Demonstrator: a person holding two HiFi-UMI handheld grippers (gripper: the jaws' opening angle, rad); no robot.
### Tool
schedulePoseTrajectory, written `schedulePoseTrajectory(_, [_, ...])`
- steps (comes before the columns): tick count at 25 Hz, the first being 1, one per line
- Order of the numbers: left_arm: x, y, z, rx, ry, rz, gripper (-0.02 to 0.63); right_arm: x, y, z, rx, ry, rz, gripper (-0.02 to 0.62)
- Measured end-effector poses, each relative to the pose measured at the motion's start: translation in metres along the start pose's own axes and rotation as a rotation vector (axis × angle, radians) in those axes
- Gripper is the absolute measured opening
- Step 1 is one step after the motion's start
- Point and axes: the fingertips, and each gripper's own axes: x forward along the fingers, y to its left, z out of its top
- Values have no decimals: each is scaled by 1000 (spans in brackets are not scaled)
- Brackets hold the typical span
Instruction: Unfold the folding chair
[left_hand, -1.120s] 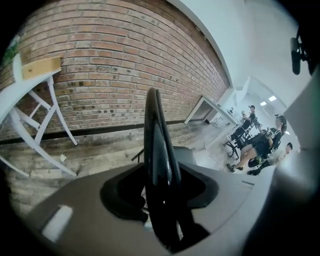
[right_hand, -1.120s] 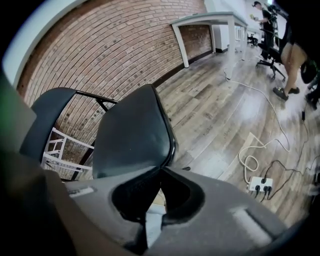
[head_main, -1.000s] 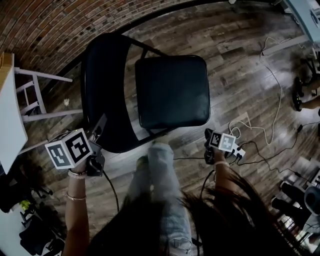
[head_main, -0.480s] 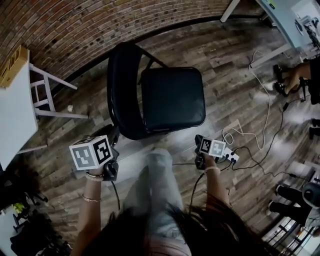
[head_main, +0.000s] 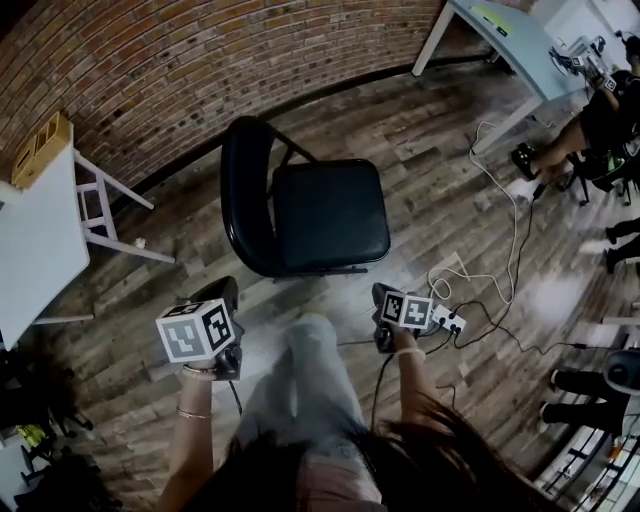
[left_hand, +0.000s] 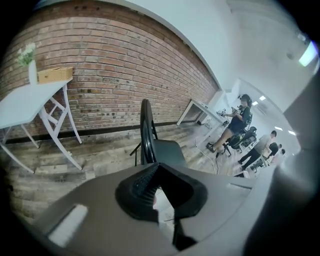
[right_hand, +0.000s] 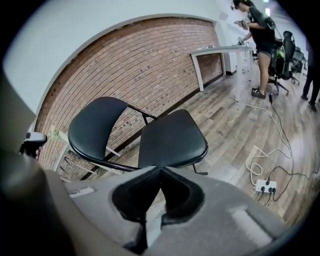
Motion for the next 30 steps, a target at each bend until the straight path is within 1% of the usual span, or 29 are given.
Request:
schedulePoseTrajectory(2, [-13,-9,-9,10,-6,-14,-5,-14,11,-4,-24,-14,8,-8])
schedulePoseTrajectory(5, [-33,-23,-26,12,-4,-60,-5,-35,29,-10,-56,-41,16,-8])
schedulePoseTrajectory(8, [-53,-41,-56,19,10,-118,-5,-60,46,-20,-71,-80,26,-8])
schedulePoseTrajectory(11, [-73,-59,-87,23,27,-159,-4,-81,58,-34,-97,-103,25,-8])
schedulePoseTrajectory(16, [-104,-75,-121,24,49,-230,-3,-114,72,-60,-124,-134,13,-8])
schedulePoseTrajectory(21, [-134,-81,-143,49,54,-260,-3,-146,87,-88,-142,-169,24,-8])
schedulePoseTrajectory(24, [-145,-90,-154,50,54,-275,-3,-158,88,-105,-173,-163,20,-8])
schedulePoseTrajectory(27, [-151,-100,-161,46,54,-293,-3,-167,84,-112,-188,-164,16,-8])
schedulePoseTrajectory(30, [-153,-108,-163,34,50,-291,-3,-177,82,-111,-204,-175,33,-6])
